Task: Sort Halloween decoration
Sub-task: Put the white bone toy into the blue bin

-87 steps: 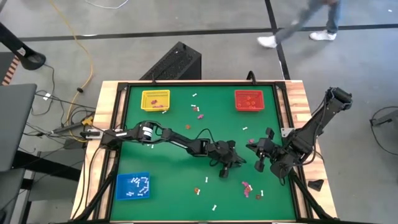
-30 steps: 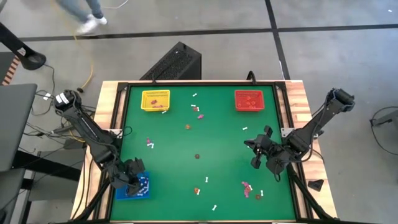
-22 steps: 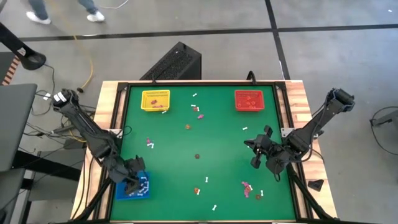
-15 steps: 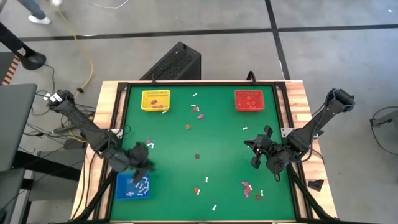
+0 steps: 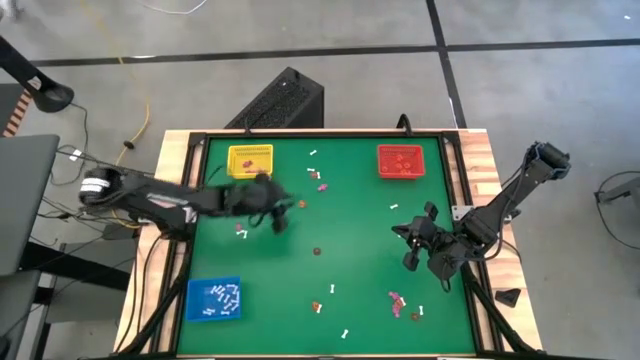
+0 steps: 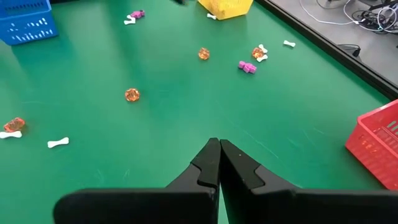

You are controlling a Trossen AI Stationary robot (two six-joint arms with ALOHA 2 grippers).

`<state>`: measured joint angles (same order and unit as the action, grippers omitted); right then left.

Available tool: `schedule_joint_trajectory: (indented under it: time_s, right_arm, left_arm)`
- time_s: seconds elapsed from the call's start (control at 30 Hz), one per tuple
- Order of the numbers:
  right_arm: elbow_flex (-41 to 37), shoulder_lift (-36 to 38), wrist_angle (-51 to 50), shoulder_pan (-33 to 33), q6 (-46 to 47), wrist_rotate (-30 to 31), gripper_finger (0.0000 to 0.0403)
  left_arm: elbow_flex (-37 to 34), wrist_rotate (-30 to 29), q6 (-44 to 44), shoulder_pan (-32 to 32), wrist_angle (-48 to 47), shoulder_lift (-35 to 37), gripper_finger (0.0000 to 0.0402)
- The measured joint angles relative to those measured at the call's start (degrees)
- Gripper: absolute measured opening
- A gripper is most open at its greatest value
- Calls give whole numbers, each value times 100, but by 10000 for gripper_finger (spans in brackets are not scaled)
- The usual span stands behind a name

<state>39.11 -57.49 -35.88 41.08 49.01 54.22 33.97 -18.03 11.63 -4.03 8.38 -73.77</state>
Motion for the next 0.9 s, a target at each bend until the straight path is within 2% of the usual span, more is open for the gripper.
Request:
schedule_joint_trajectory:
  time_s: [0.17,0.27,0.33,0.53,0.63,0.73,0.9]
  right_arm:
    - [0,0,-4,2,-41,-2,33]
    - [0,0,-16,10,-107,-4,33]
    - [0,0,-51,15,-107,-6,33]
    - [0,0,-148,19,-133,-30,33]
    - [0,-2,-206,79,-135,-28,33]
    - [0,-105,-267,149,-139,-28,33]
    - [0,-414,-319,190,-185,-26,33]
  left_arm:
    - [661,1145,-728,-1541,251,-1086,109]
    - [1315,1846,-1189,-2126,110,-1847,109]
    - [1883,2105,-1583,-2388,-310,-2344,109]
    - [3739,2210,-2854,-2702,-2348,-3470,109]
    - [4405,2224,-3448,-2713,-3100,-3847,109]
    - [4862,2225,-4025,-2713,-3607,-4118,109]
    - [5201,2162,-4631,-2713,-4094,-4500,109]
